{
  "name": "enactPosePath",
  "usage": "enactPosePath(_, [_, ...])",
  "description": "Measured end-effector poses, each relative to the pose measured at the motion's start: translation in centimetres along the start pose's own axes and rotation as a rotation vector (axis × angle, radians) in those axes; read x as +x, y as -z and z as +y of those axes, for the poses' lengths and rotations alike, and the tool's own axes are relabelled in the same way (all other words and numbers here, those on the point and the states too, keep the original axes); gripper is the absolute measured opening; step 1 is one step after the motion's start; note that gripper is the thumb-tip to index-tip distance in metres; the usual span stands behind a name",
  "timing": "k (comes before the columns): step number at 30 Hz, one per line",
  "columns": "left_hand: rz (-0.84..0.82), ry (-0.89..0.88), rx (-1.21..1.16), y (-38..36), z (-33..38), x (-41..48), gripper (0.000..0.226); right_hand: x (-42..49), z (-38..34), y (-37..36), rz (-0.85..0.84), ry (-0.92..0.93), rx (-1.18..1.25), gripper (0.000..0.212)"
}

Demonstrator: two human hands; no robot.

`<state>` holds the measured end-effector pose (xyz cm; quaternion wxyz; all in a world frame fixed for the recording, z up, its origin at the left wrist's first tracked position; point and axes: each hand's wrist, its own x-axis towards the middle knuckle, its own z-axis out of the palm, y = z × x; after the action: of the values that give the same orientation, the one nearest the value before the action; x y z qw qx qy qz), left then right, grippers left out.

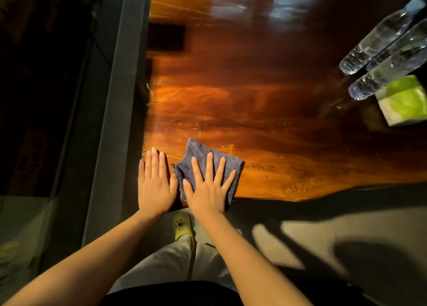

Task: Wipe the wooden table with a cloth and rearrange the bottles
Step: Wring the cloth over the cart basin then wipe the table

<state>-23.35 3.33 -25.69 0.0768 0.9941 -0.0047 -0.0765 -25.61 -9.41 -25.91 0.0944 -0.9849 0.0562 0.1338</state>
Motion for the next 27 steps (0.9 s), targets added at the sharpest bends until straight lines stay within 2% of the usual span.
enactPosePath(6, [-0.047, -0.004, -0.113, 1.2, -0.2, 0.2, 0.072, -0.1, -0.1, 1.0, -0.071, -0.009, -0.004, 0.066])
enactPosePath(9, [-0.039, -0.013, -0.262, 2.4, -0.2, 0.7, 0.062, 0.1, -0.2, 2.0, -0.060, -0.026, 0.040, 0.061])
enactPosePath(13, [-0.046, -0.154, -0.338, 4.1, 1.7, 2.3, 0.056, 1.1, 0.1, 3.8, -0.083, -0.113, 0.259, 0.046])
enactPosePath(18, [-0.124, -0.304, -0.355, 6.7, 7.2, 5.8, 0.036, 3.7, 3.3, 7.6, -0.115, -0.229, 0.641, 0.039])
enactPosePath(20, [-0.209, -0.328, -0.288, 7.6, 9.6, 7.9, 0.034, 5.2, 5.7, 9.7, -0.209, -0.233, 0.717, 0.041])
enactPosePath(23, [-0.360, -0.410, -0.124, 8.7, 13.3, 11.3, 0.042, 7.3, 10.0, 13.3, -0.263, -0.262, 0.684, 0.052])
enactPosePath(27, [-0.313, -0.475, -0.042, 10.3, 18.5, 14.7, 0.051, 9.6, 15.9, 17.9, -0.226, -0.265, 0.507, 0.074])
